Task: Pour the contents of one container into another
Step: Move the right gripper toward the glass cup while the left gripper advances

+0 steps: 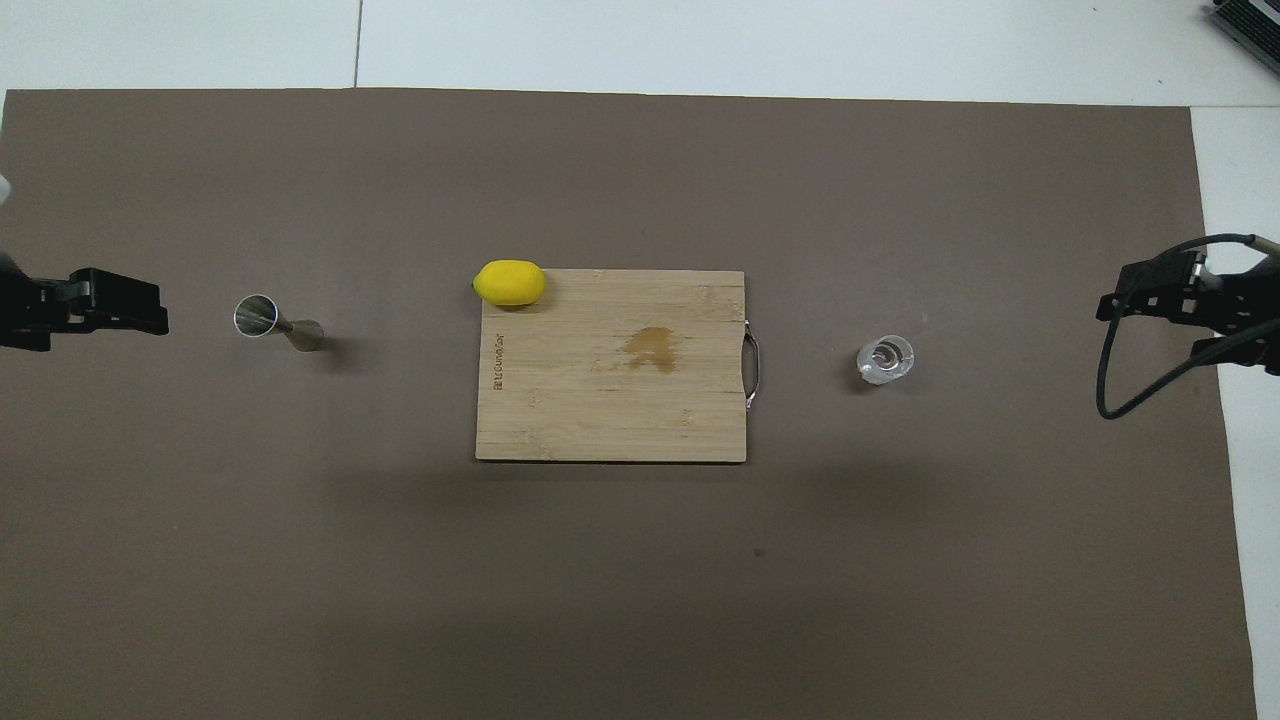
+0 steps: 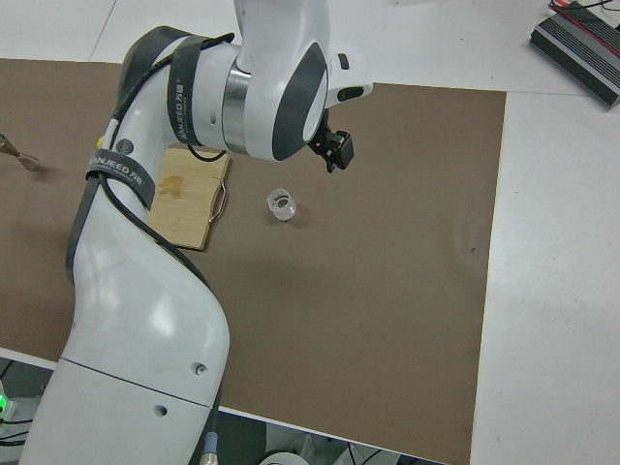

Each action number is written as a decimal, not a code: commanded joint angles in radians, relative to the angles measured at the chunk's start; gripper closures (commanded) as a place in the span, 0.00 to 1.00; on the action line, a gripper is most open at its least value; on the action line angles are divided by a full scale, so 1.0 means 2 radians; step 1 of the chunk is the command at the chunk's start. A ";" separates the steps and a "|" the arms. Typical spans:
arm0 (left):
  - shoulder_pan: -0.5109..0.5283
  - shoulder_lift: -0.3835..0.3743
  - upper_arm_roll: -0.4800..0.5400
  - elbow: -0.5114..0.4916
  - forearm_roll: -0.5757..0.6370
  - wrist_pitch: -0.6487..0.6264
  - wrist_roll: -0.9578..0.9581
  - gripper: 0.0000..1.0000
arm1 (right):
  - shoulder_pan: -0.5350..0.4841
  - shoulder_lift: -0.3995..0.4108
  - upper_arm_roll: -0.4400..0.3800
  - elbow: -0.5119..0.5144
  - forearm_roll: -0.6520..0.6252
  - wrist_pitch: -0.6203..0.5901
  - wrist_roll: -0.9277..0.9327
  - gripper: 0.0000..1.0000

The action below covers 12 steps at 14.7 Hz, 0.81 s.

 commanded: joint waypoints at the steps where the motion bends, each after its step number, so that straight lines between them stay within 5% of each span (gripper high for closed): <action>1: 0.022 -0.014 0.003 -0.027 -0.007 0.013 0.012 0.00 | -0.024 -0.003 0.003 -0.060 0.070 0.046 0.048 0.00; 4: 0.045 -0.006 0.003 -0.046 -0.007 0.062 0.088 0.00 | -0.054 0.014 0.003 -0.117 0.174 0.086 0.053 0.00; 9: 0.072 0.029 0.003 -0.049 -0.043 0.106 0.107 0.00 | -0.078 0.059 0.003 -0.122 0.344 0.082 0.171 0.00; 12: 0.104 0.052 0.003 -0.046 -0.085 0.107 0.216 0.00 | -0.075 0.072 0.003 -0.121 0.419 0.085 0.240 0.00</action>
